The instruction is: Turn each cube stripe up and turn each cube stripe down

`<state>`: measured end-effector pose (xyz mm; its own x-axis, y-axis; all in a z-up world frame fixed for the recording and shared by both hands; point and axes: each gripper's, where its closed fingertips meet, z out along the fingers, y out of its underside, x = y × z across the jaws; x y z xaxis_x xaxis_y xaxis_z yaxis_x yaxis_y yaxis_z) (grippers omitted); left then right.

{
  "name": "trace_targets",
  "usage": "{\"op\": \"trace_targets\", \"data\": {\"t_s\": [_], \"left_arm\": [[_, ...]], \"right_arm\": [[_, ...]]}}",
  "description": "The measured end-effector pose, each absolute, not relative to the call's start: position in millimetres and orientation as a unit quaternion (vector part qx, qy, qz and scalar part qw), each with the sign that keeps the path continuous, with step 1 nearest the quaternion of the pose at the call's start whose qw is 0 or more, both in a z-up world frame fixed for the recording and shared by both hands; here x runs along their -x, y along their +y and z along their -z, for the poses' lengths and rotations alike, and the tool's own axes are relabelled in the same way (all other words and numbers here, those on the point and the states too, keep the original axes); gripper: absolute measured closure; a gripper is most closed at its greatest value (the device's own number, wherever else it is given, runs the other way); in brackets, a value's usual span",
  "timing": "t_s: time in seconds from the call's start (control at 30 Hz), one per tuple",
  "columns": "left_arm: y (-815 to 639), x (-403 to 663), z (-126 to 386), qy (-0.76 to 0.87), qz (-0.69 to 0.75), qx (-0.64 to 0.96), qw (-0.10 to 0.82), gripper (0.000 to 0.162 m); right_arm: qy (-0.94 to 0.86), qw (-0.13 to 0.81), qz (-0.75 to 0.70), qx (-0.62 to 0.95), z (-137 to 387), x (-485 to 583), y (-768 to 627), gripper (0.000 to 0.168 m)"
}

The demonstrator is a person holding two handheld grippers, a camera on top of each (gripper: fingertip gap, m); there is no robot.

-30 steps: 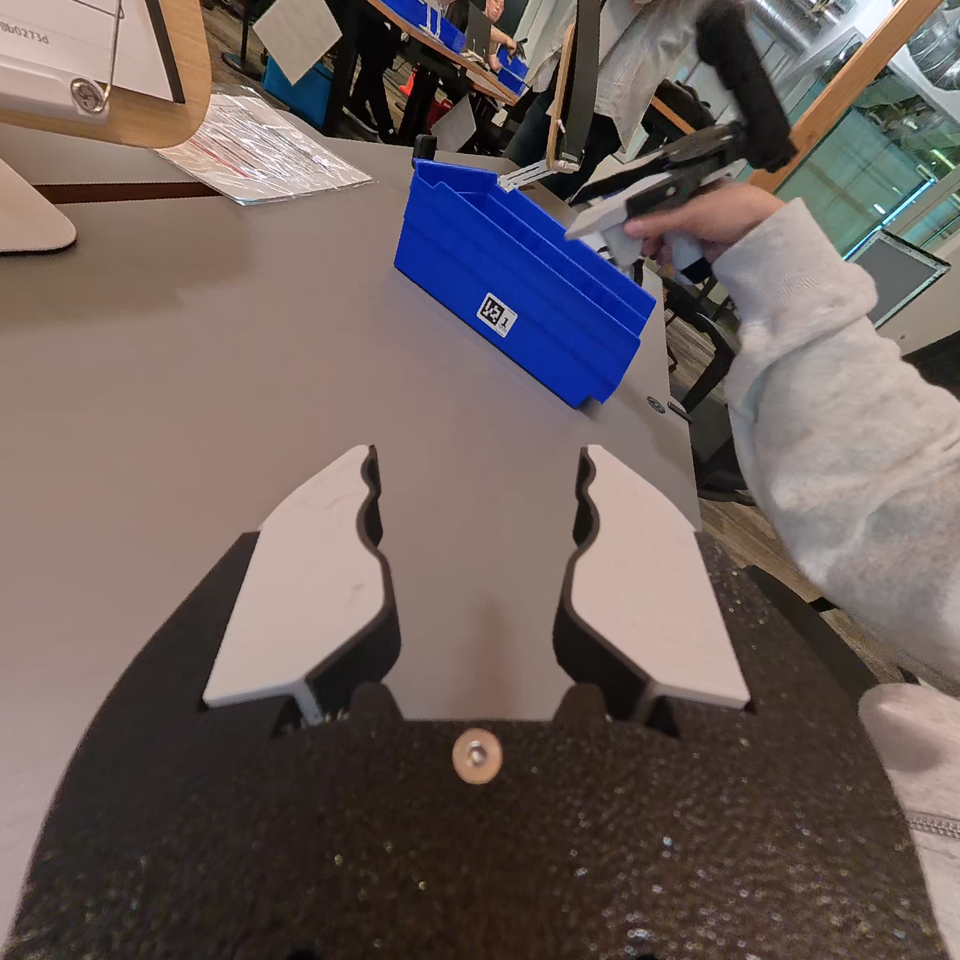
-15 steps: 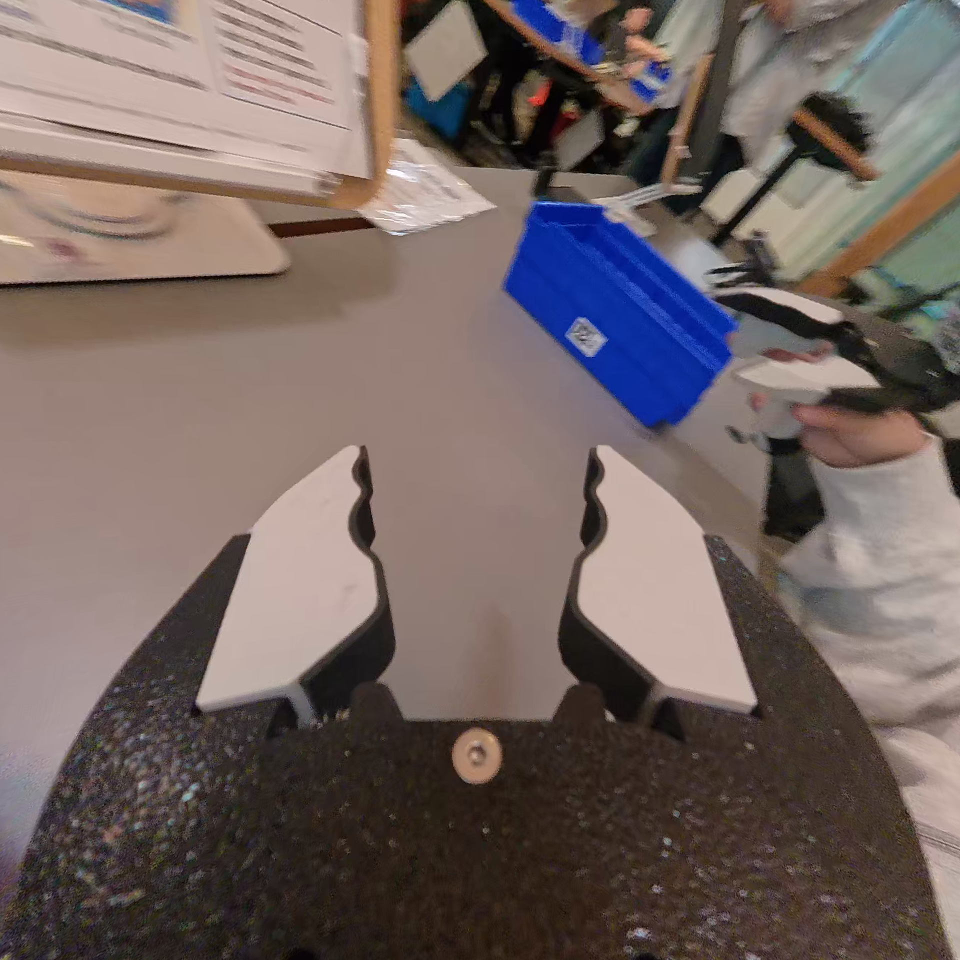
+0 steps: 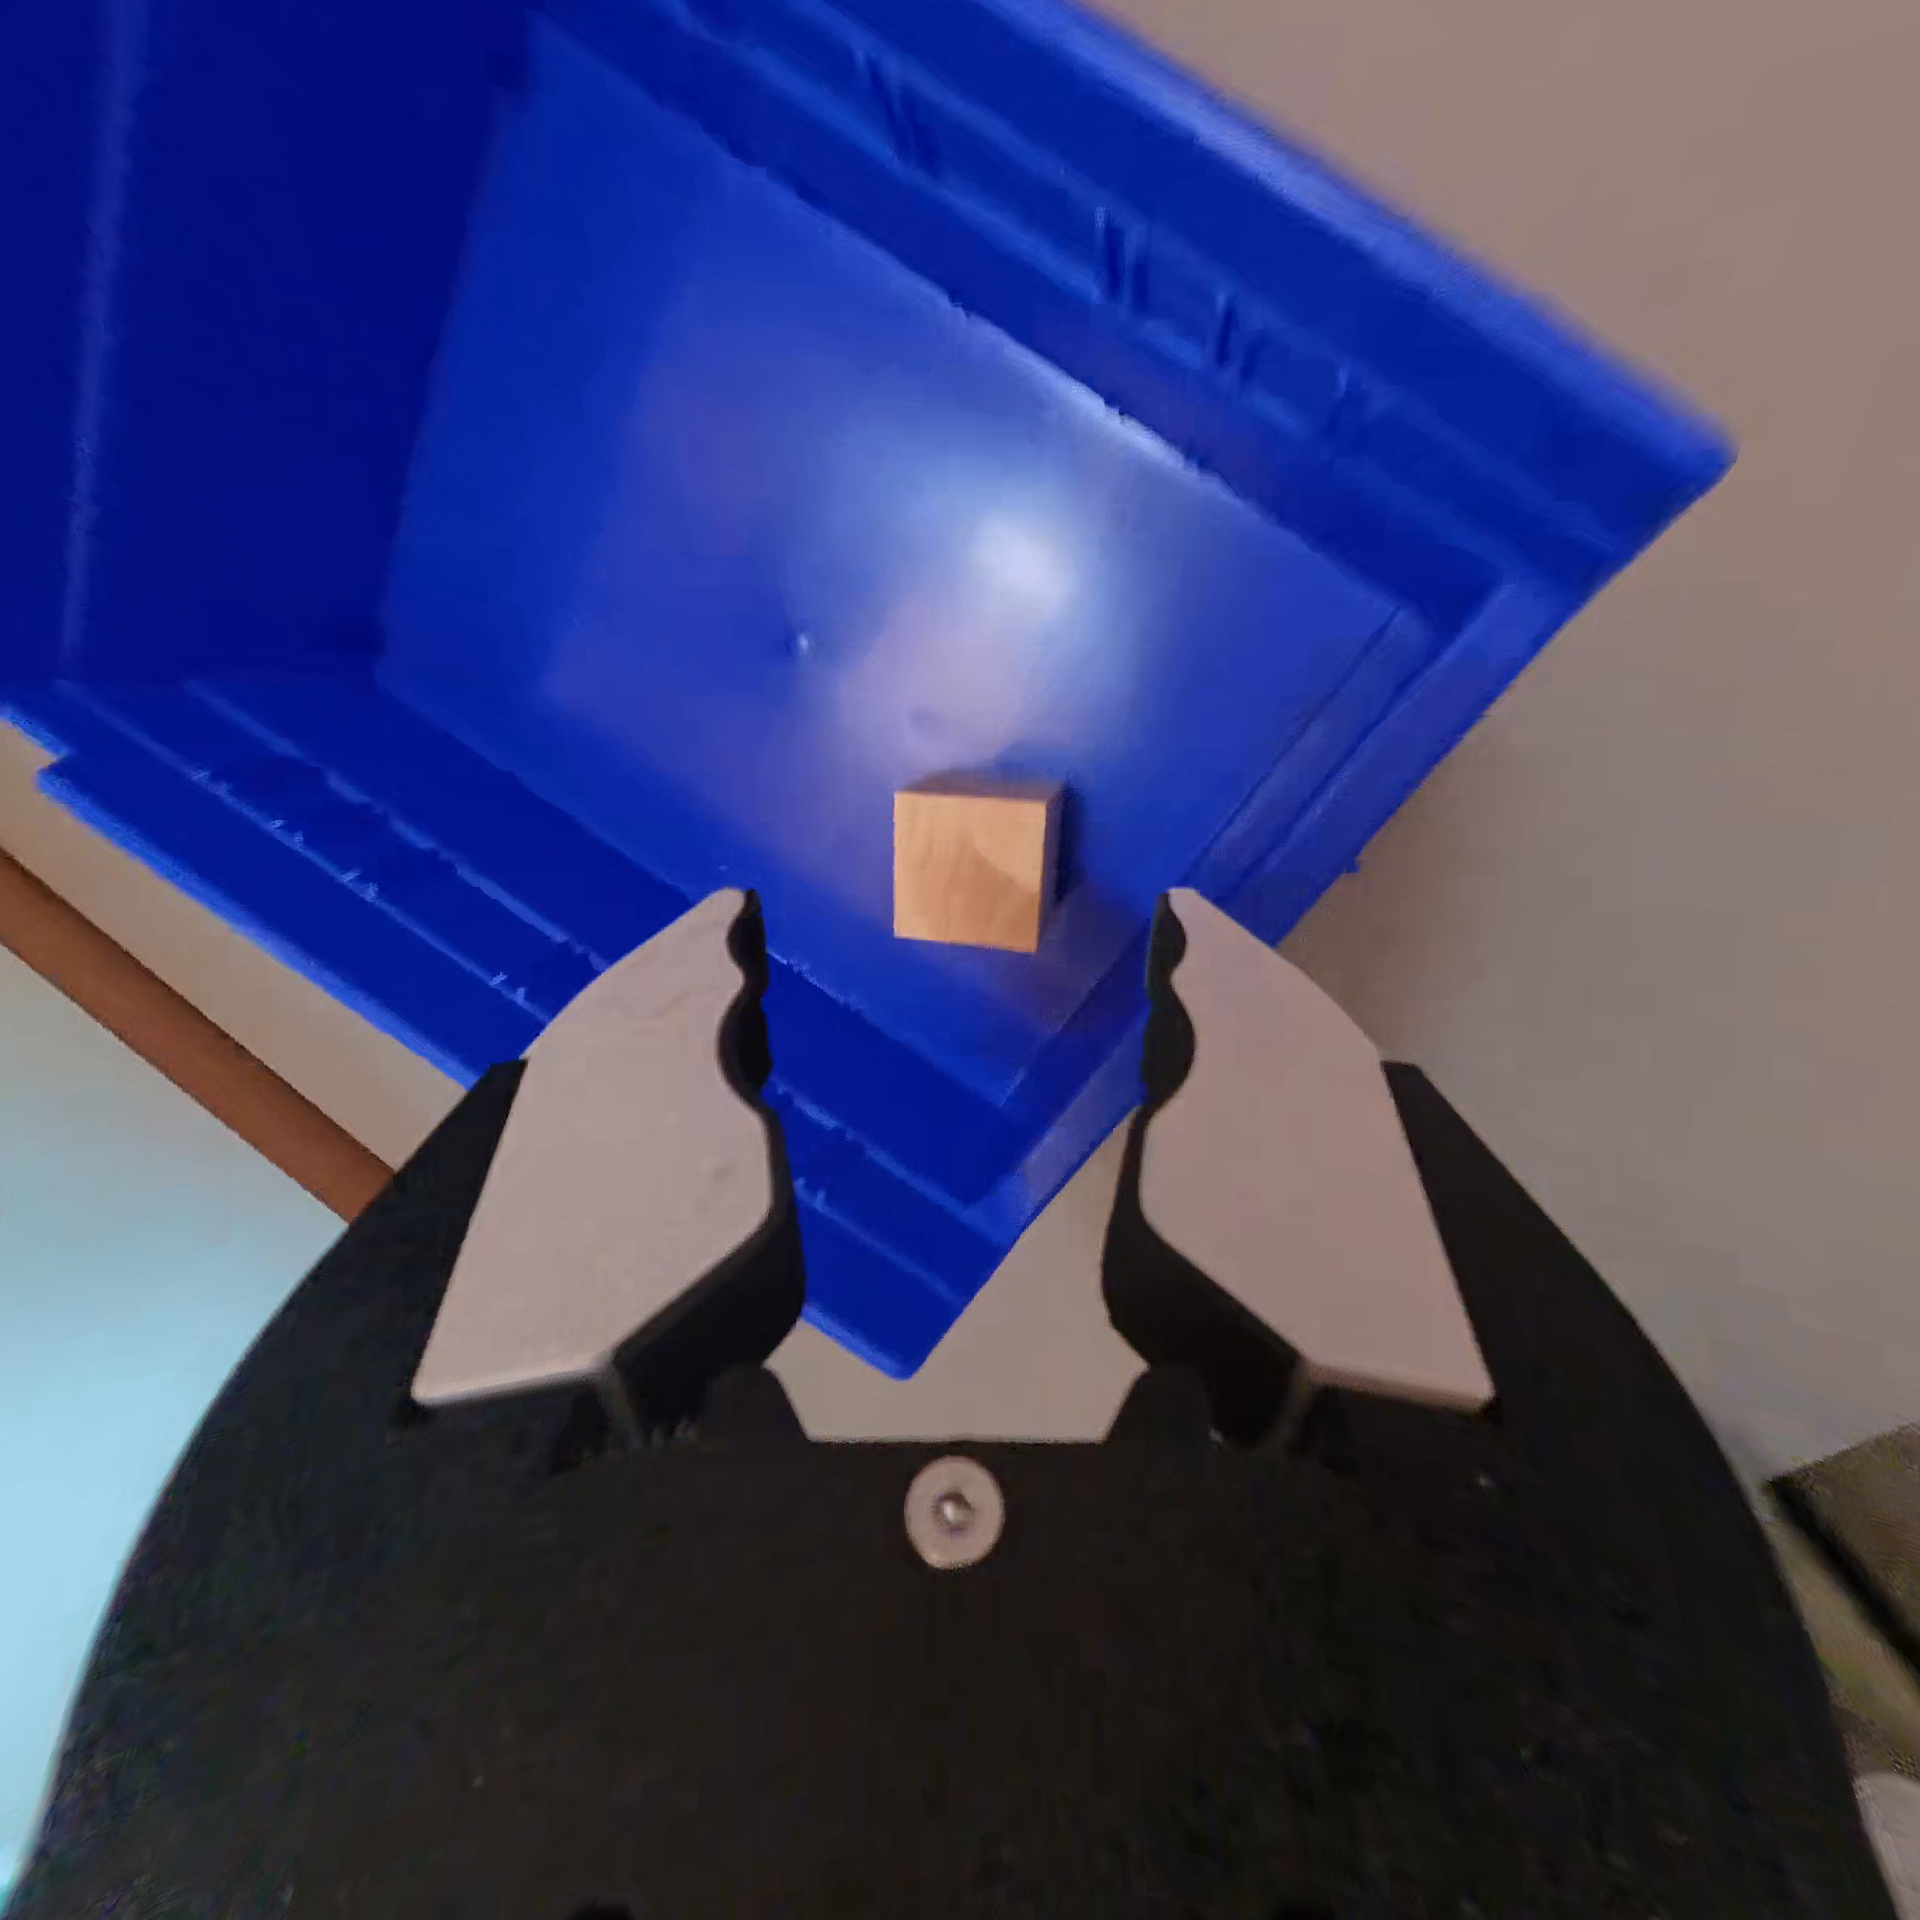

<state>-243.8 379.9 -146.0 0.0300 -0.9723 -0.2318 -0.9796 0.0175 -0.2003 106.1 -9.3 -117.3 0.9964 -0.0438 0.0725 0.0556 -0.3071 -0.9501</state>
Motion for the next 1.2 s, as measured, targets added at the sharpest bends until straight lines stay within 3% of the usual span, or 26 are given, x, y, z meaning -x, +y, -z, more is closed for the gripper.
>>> {"op": "trace_targets", "data": {"t_s": [0.03, 0.57, 0.7, 0.8, 0.9, 1.0, 1.2], "left_arm": [[382, 247, 153, 0.71, -0.027, 0.689, 0.141, 0.093], [395, 257, 218, 0.719, -0.084, 0.69, 0.022, 0.1], [394, 256, 227, 0.709, -0.08, 0.701, 0.01, 0.116], [392, 255, 229, 0.702, -0.074, 0.709, 0.004, 0.116], [396, 246, 219, 0.714, -0.074, 0.694, 0.053, 0.116], [400, 219, 178, 0.704, -0.053, 0.688, 0.168, 0.116], [322, 134, 66, 0.684, 0.188, 0.603, 0.366, 0.117]], "right_arm": [[-0.004, 0.587, 0.041, 0.809, 118, -106, -9, 0.081], [-0.033, 0.582, 0.025, 0.812, 123, -91, -13, 0.077], [-0.039, 0.576, 0.019, 0.816, 128, -87, -11, 0.075], [-0.041, 0.576, 0.012, 0.816, 130, -83, -9, 0.075], [-0.043, 0.577, 0.009, 0.815, 131, -79, -7, 0.075], [-0.045, 0.581, -0.004, 0.812, 130, -72, -3, 0.075], [-0.041, 0.611, -0.08, 0.786, 115, -49, 12, 0.071]]}}
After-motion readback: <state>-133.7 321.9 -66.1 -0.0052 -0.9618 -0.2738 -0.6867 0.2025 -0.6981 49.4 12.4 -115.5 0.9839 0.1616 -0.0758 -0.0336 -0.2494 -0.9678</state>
